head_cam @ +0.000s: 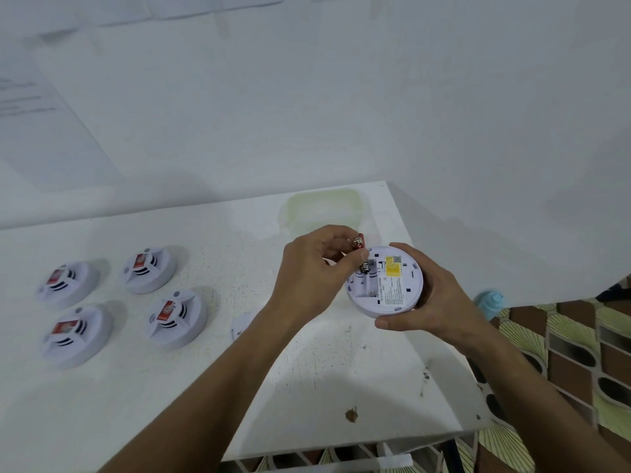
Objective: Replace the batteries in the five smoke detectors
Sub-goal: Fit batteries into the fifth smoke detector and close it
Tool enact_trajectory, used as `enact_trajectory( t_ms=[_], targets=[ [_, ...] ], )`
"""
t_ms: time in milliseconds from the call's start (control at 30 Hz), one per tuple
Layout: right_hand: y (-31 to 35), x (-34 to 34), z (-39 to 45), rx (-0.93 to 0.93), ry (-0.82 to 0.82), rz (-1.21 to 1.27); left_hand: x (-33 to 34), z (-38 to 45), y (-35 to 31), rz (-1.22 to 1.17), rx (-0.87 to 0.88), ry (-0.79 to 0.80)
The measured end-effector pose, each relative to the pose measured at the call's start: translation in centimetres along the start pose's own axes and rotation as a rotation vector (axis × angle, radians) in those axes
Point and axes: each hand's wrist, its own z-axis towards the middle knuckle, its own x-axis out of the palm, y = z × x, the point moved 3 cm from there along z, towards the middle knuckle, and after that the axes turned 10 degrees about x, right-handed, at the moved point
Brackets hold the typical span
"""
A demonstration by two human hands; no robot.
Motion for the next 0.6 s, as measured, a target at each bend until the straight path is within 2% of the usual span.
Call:
enact_trajectory(
  t_ms=[267, 400, 533, 600],
  targets=[
    [0.9, 0.3, 0.0, -0.019, 0.036, 0.035, 0.6, -0.3, 1.6, 0.134, 0.041, 0.025],
    [1.6, -0.1, 0.3, -0.047, 0.025, 0.039, 0.5, -0.6, 1.4, 0.026, -0.02, 0.195],
    [1.8, -0.5, 0.5, -0.049, 0.042, 0.028, -0.3, -1.3, 1.6, -0.193, -0.206, 0.421],
    [1.9, -0.3, 0.6, -0.046, 0.057, 0.018, -0.5, -1.3, 1.6, -0.212, -0.203, 0.415]
  ],
)
